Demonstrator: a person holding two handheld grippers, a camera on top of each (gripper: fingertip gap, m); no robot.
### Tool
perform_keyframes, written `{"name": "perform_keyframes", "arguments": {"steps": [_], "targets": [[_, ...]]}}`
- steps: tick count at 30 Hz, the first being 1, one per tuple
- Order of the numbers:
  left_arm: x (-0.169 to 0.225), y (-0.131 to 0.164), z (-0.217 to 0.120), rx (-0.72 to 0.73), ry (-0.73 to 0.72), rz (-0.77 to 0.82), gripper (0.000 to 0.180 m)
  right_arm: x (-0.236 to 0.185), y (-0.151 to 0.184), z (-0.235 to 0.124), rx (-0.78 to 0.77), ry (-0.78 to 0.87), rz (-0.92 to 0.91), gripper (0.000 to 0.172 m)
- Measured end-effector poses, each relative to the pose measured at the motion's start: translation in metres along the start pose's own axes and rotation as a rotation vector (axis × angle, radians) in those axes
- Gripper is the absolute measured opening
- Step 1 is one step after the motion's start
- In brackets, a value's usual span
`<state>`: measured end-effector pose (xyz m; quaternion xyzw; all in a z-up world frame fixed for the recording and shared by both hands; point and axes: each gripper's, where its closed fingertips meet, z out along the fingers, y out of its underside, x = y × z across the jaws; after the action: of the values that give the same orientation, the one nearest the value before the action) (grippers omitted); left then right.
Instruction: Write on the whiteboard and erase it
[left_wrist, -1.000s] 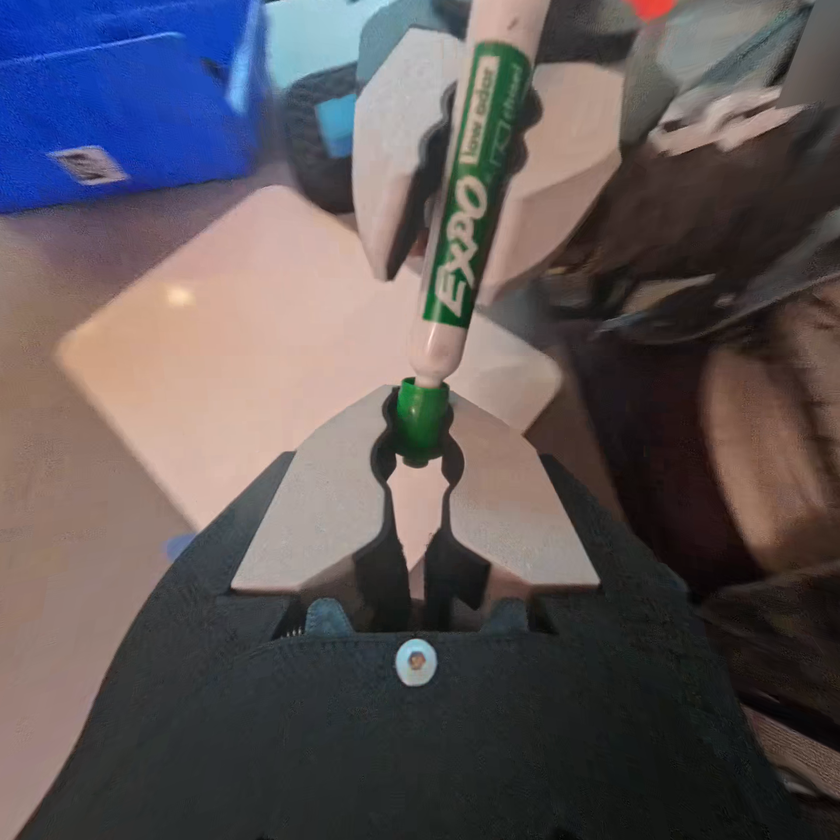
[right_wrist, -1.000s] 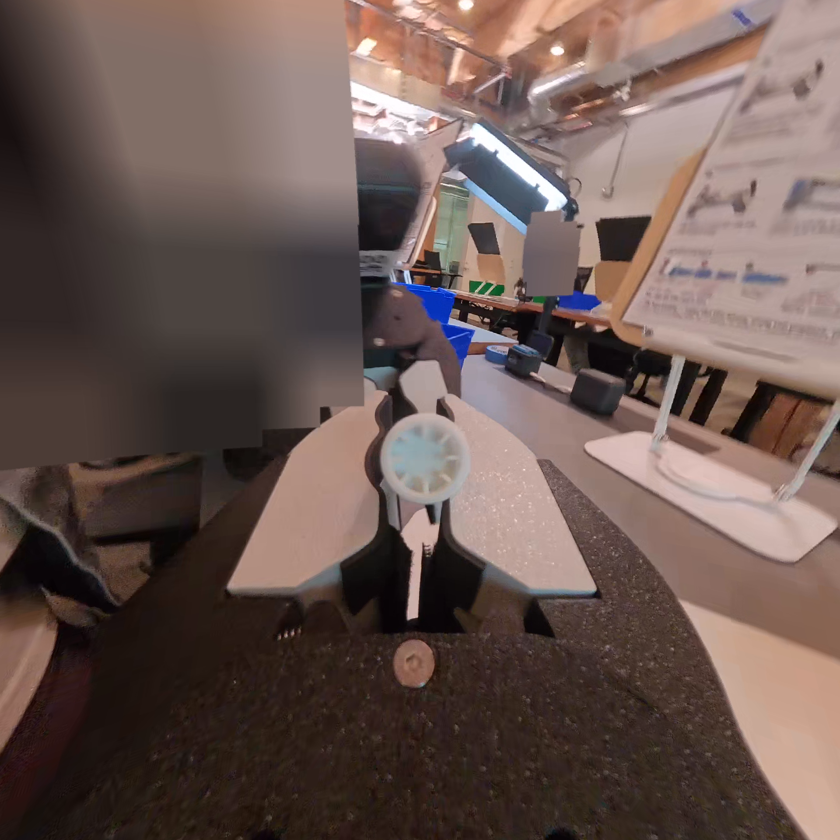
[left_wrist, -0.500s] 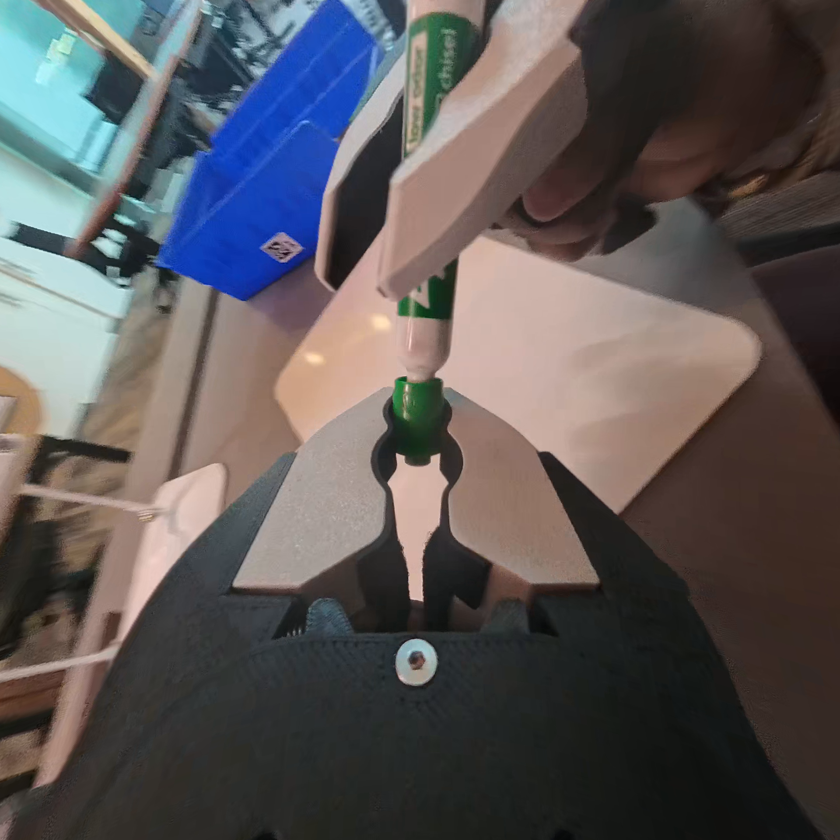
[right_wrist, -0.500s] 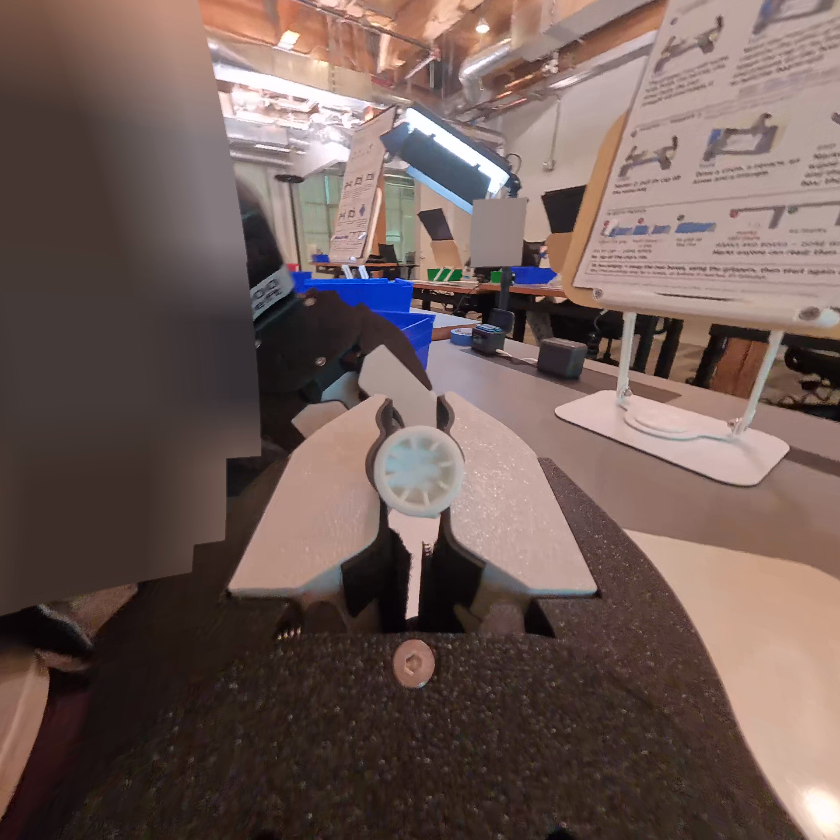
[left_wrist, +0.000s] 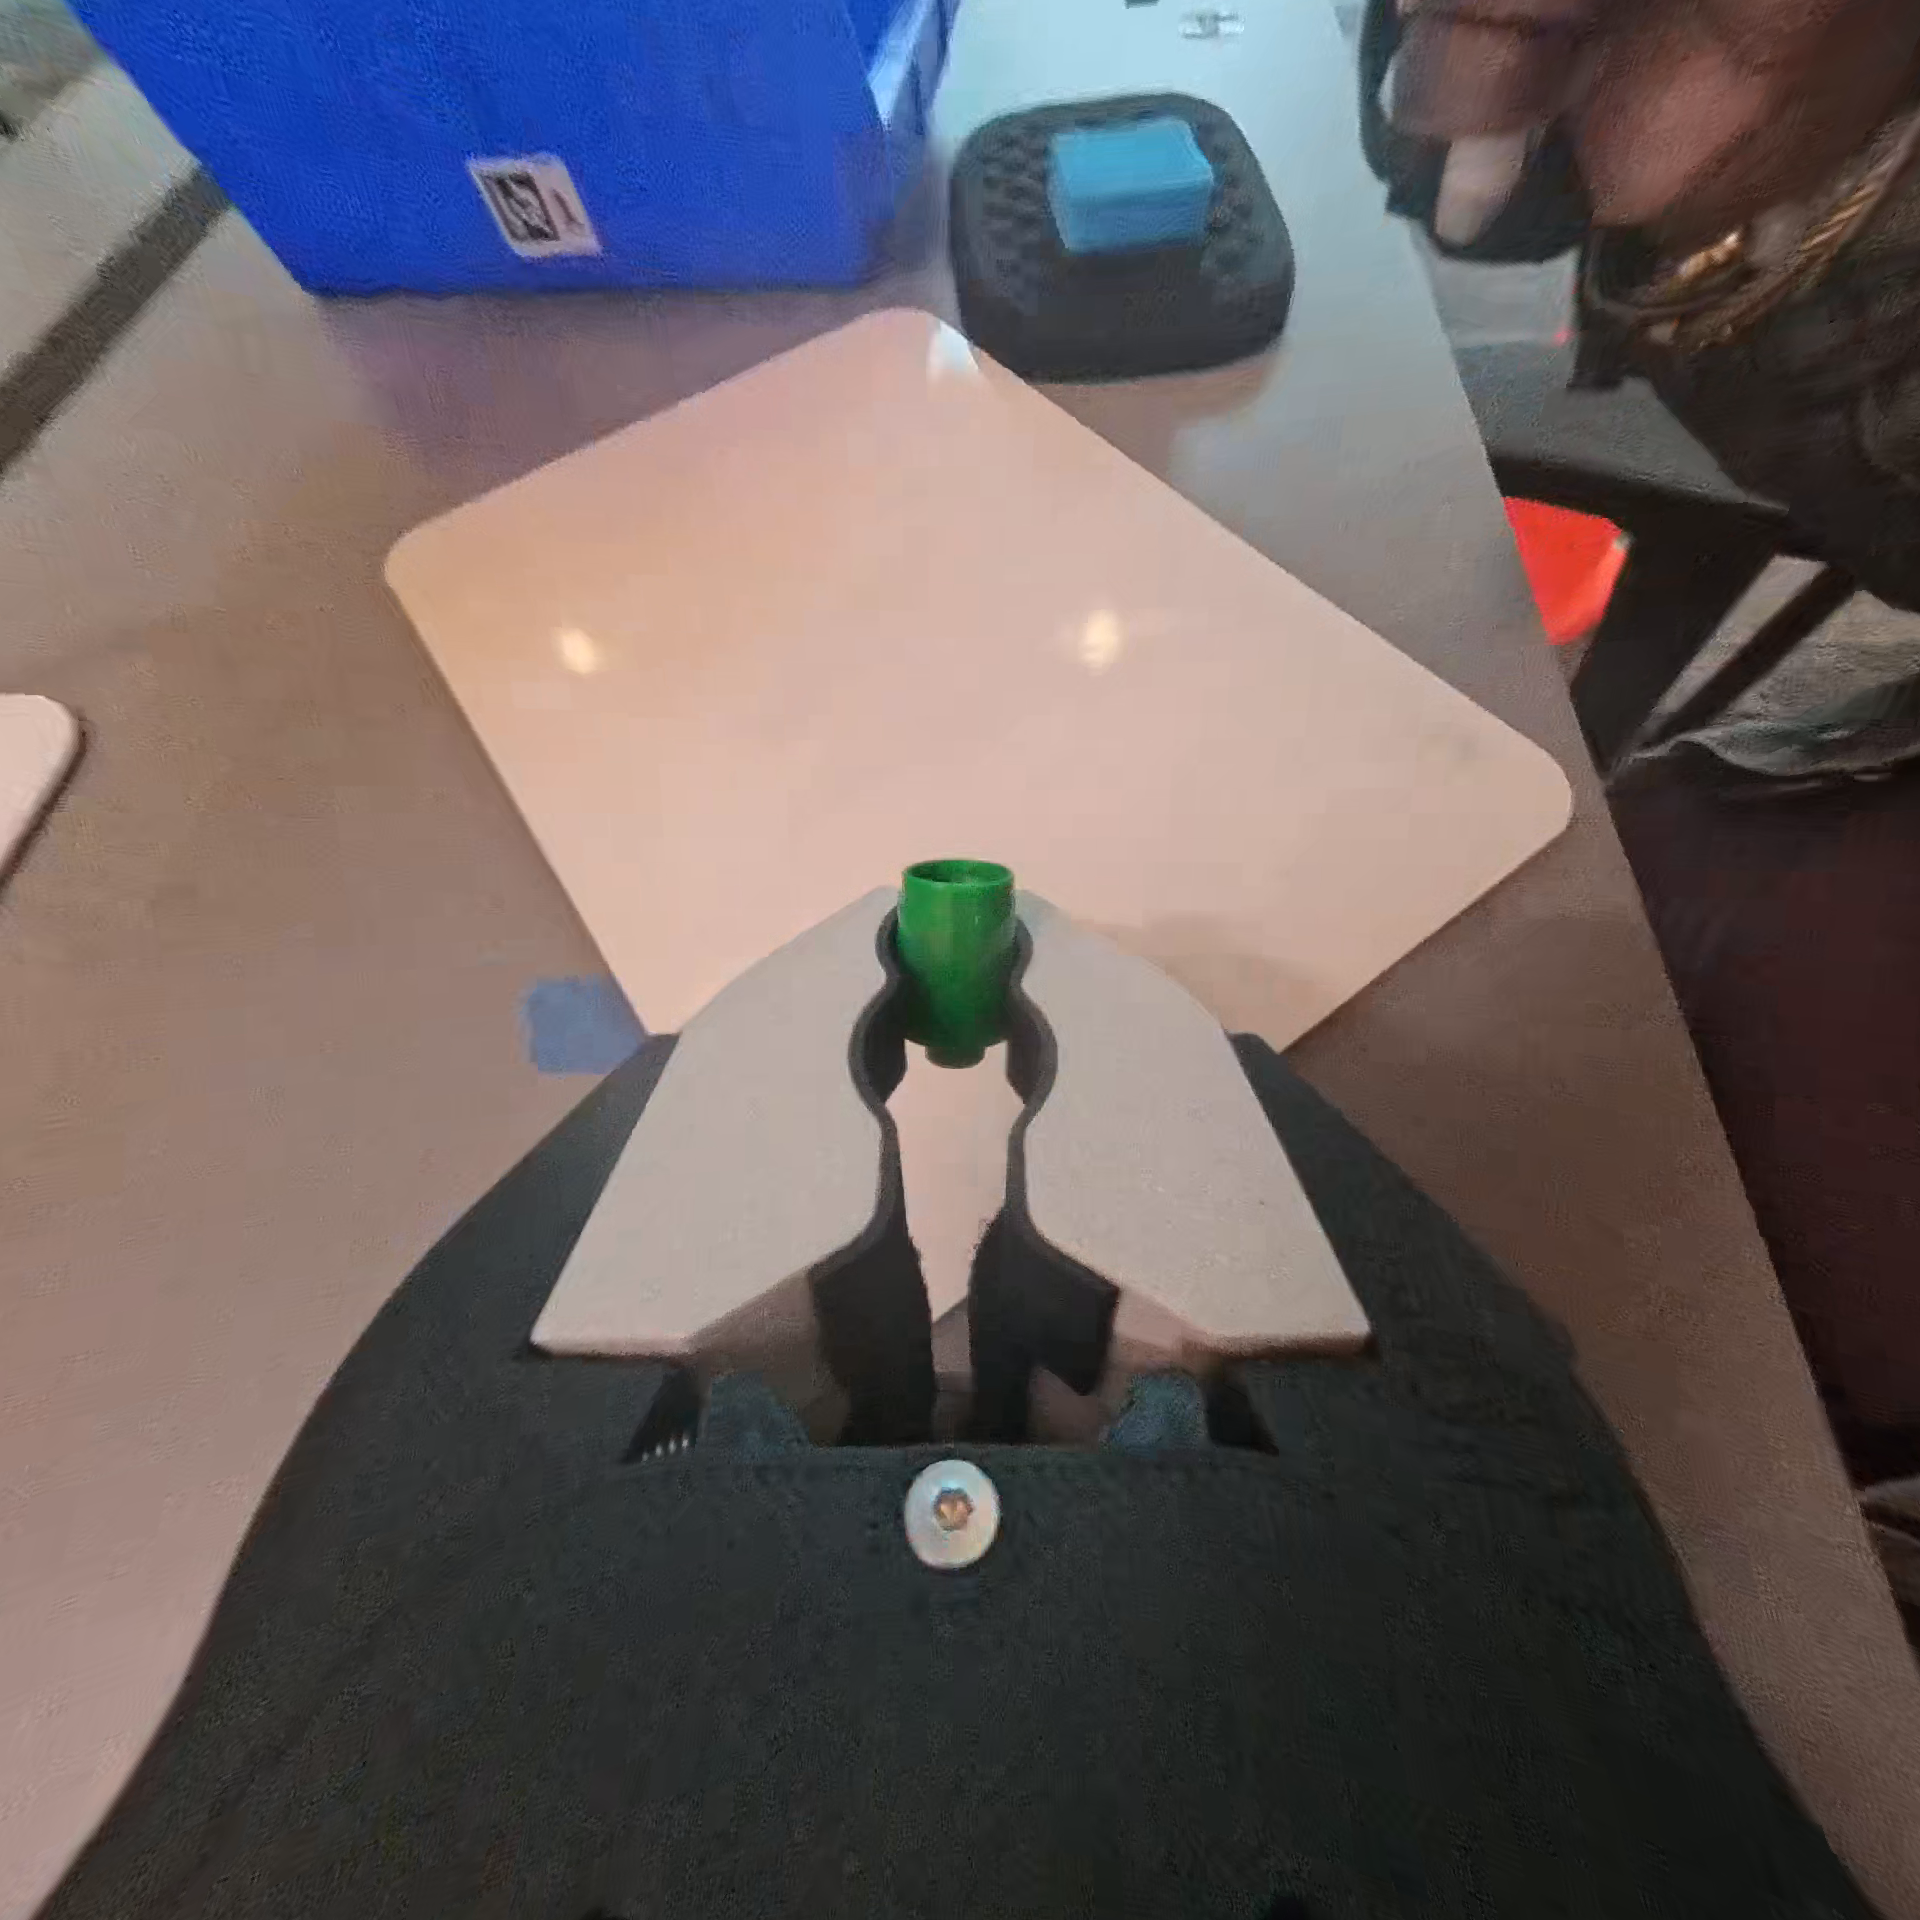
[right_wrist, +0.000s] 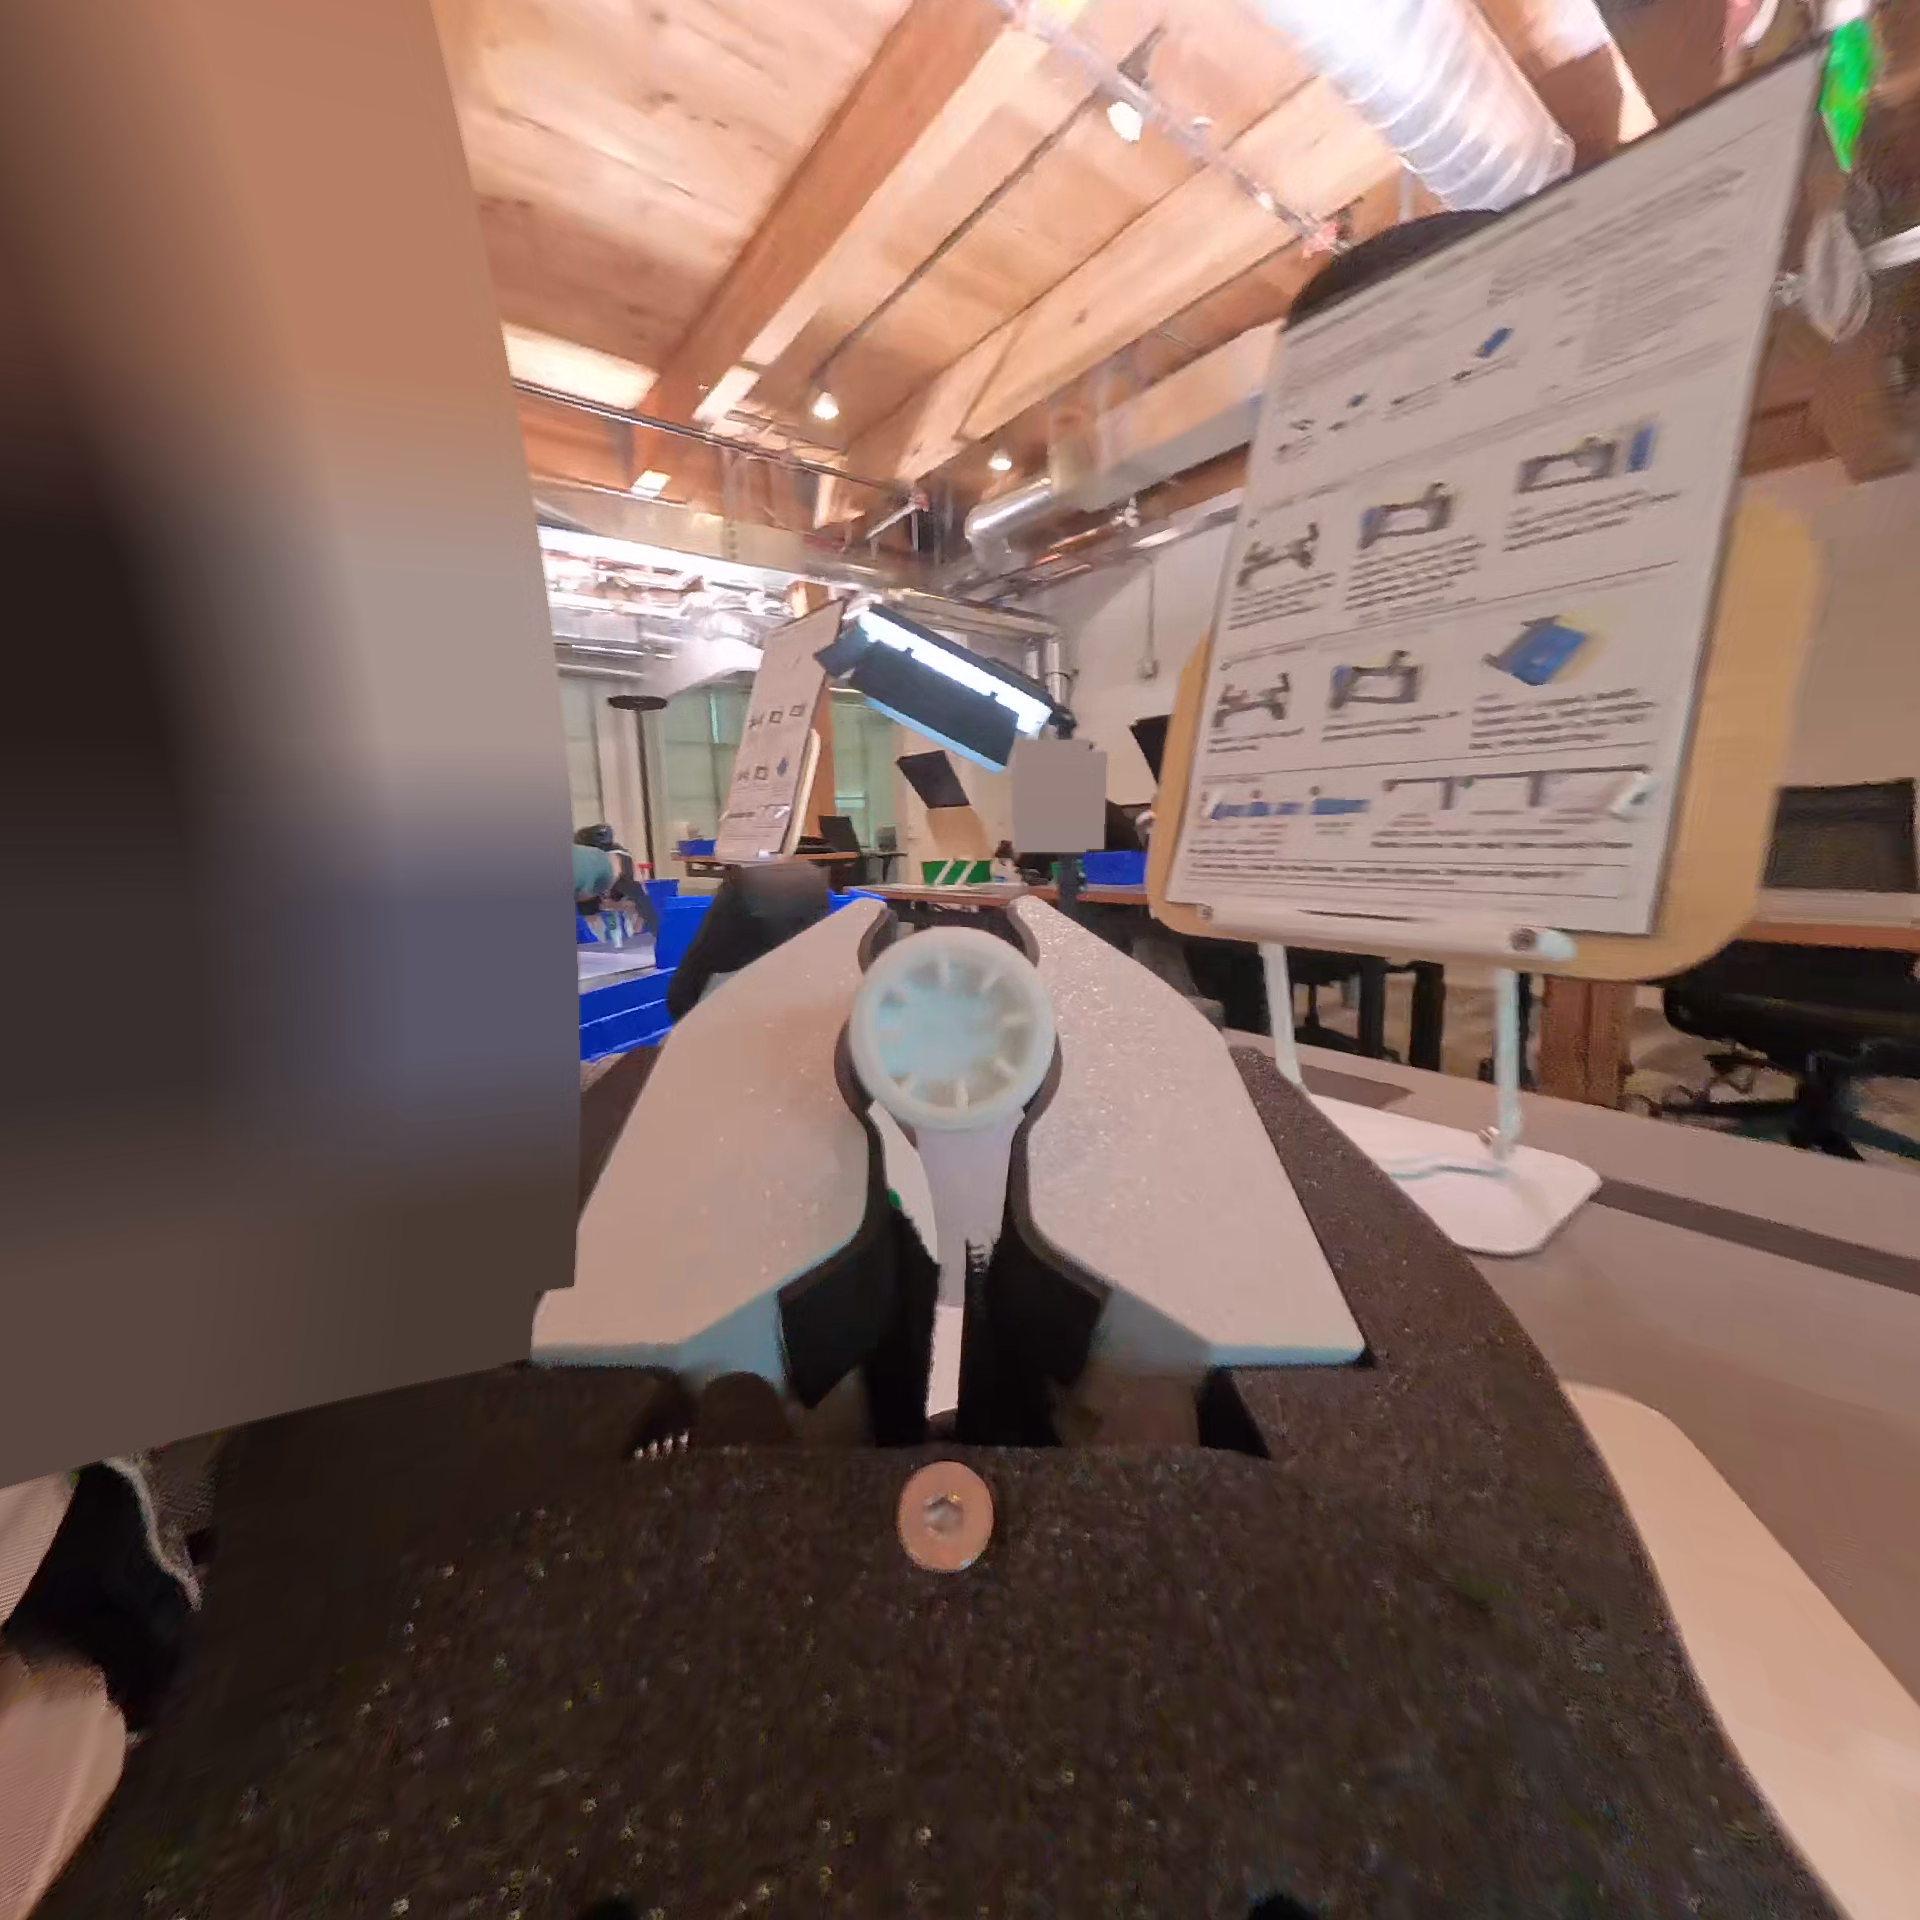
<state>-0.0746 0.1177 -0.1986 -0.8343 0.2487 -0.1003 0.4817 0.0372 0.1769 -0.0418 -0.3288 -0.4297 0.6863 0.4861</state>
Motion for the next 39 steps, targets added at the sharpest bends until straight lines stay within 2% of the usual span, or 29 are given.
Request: {"name": "perform_keyframes", "arguments": {"steps": [3,7,14,20,23,27,39], "targets": [[-0.013,-0.010,-0.005,0.037,-0.072,0.016,0.014,0.011,-0.001,-0.007,-0.002,0.019,0.040,0.020],[-0.024,-0.018,0.000,0.111,-0.090,-0.022,0.014,0.009,0.010,-0.003,0.013,-0.008,0.077,0.020],[-0.028,-0.001,-0.003,0.134,-0.079,-0.112,0.015,0.018,0.062,0.011,-0.138,-0.005,0.051,0.020],[-0.028,0.007,0.006,0.135,-0.039,-0.247,0.015,0.024,0.094,0.017,-0.214,0.013,0.069,0.020],[-0.028,0.010,0.008,0.112,-0.031,-0.266,0.015,0.031,0.108,0.018,-0.272,0.047,0.095,0.020],[-0.029,0.010,0.006,0.122,-0.032,-0.276,0.015,0.036,0.114,0.017,-0.292,0.072,0.142,0.020],[-0.027,0.014,0.008,0.090,-0.010,-0.292,0.015,0.033,0.118,0.018,-0.321,0.060,0.129,0.020]]}}
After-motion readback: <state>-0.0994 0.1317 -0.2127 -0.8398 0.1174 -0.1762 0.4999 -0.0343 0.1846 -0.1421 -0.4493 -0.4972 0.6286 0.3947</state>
